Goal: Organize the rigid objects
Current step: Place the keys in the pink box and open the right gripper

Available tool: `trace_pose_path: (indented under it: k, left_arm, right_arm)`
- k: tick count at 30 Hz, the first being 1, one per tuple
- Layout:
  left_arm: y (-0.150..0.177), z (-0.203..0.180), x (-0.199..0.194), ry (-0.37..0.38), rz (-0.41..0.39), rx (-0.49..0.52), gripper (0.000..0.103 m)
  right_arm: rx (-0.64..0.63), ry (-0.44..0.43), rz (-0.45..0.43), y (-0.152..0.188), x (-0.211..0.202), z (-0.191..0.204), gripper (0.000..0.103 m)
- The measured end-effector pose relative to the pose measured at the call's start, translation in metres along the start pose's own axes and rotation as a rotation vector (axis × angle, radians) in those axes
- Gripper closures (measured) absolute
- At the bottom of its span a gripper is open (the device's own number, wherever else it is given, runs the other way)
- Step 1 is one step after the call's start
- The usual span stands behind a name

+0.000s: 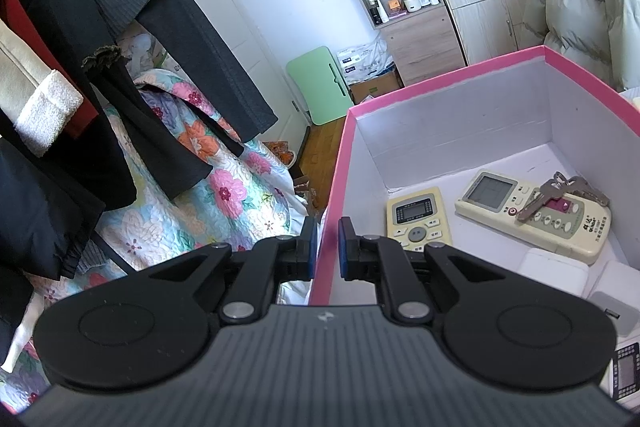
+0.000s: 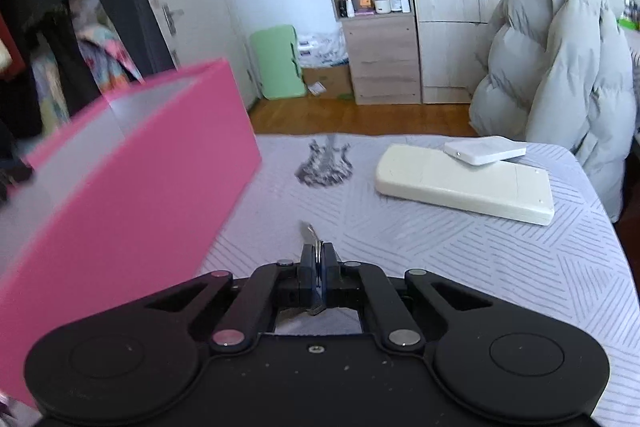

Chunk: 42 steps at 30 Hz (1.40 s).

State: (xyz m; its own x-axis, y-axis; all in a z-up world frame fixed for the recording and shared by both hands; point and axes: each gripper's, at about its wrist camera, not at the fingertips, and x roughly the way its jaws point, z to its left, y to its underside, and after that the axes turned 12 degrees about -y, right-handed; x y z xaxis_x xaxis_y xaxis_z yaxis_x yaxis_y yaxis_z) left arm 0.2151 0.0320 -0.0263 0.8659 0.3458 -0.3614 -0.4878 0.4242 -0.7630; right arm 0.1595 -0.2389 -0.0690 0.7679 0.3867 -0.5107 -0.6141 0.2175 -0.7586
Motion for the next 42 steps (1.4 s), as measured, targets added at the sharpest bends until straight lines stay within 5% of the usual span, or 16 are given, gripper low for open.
trace_pose_path:
  k: [13,22,28,32,42]
  left_arm:
    - [-0.001,0.003,-0.001,-0.003,0.001,-0.01,0.093]
    - [-0.001,0.005,-0.002,-0.008,-0.011,-0.023,0.094]
    - [0.001,0.004,-0.003,-0.009,-0.015,-0.026,0.094]
    - [0.002,0.004,-0.003,-0.01,-0.017,-0.022,0.094]
    - [0.001,0.002,-0.003,-0.02,-0.018,-0.009,0.094]
  right_arm:
    - [-0.116,-0.298,-0.163,-0.062,-0.056,0.074,0.098]
    - [-0.165,-0.492,0.047,-0.067,-0.01,0.124,0.098]
    - [-0.13,-0.482,0.234,-0.049,0.054,0.125,0.098]
    - [-0.157,-0.41,0.265,-0.042,0.075,0.127,0.096]
    - [-0.151,-0.31,0.082,-0.056,0.0,0.086,0.071]
